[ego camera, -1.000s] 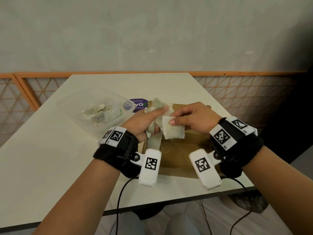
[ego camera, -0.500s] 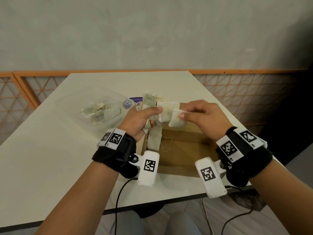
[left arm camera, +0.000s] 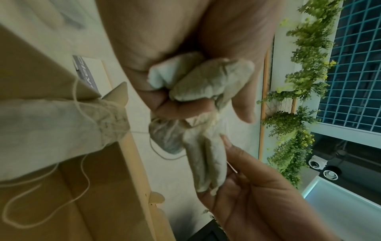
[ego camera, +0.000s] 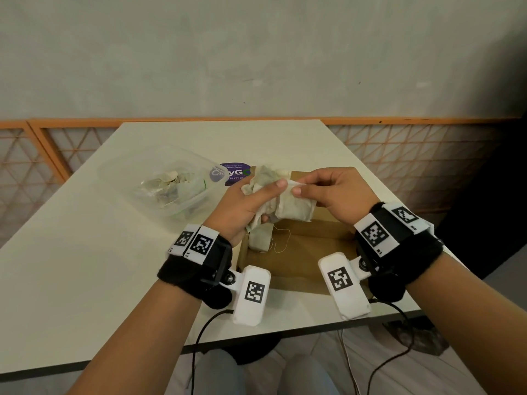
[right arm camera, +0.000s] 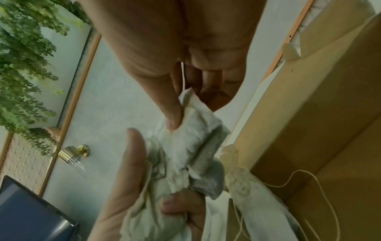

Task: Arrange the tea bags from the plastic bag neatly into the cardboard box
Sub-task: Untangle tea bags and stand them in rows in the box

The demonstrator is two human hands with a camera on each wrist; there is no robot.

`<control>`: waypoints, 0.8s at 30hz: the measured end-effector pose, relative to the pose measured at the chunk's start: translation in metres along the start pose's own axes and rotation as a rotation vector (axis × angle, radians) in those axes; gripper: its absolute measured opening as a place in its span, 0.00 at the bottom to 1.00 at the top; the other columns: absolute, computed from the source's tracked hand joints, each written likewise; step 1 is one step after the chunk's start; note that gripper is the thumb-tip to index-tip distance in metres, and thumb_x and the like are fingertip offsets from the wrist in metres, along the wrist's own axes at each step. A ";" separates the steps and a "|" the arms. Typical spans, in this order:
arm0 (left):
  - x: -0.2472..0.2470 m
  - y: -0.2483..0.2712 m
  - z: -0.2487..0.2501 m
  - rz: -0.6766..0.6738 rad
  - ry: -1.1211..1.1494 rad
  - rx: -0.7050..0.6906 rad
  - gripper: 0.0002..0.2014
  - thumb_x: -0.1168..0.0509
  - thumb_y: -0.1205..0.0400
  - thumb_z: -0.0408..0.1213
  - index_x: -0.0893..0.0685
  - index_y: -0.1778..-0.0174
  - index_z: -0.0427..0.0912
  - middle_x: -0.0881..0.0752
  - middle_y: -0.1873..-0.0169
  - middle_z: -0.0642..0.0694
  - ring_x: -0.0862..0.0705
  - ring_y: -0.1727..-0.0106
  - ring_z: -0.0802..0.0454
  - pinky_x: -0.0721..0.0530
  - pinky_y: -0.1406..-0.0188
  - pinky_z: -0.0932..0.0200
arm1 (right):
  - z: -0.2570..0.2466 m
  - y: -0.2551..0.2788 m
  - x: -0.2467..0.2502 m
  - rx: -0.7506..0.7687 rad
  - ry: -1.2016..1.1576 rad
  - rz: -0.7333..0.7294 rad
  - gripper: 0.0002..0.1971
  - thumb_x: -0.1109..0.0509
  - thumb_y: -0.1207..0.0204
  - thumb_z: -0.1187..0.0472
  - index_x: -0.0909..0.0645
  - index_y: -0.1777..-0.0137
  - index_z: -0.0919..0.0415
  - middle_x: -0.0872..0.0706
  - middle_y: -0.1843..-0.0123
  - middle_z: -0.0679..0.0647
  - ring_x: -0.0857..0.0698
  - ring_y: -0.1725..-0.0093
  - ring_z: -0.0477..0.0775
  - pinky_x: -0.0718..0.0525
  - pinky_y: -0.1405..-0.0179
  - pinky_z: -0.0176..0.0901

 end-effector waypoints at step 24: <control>0.061 0.028 -0.055 0.421 0.196 0.379 0.05 0.28 0.25 0.31 0.17 0.64 0.38 0.15 0.70 0.44 0.23 0.79 0.57 0.27 0.87 0.72 | 0.045 0.002 -0.001 -0.165 0.533 -0.260 0.10 0.24 0.30 0.63 0.14 0.52 0.67 0.17 0.63 0.52 0.22 0.64 0.47 0.26 0.65 0.33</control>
Point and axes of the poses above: each hand's wrist, its own y-axis away from the middle knuckle, its own x-axis out of the back of the hand, z = x × y, the point moved 8 cm from there along -y, towards the middle knuckle
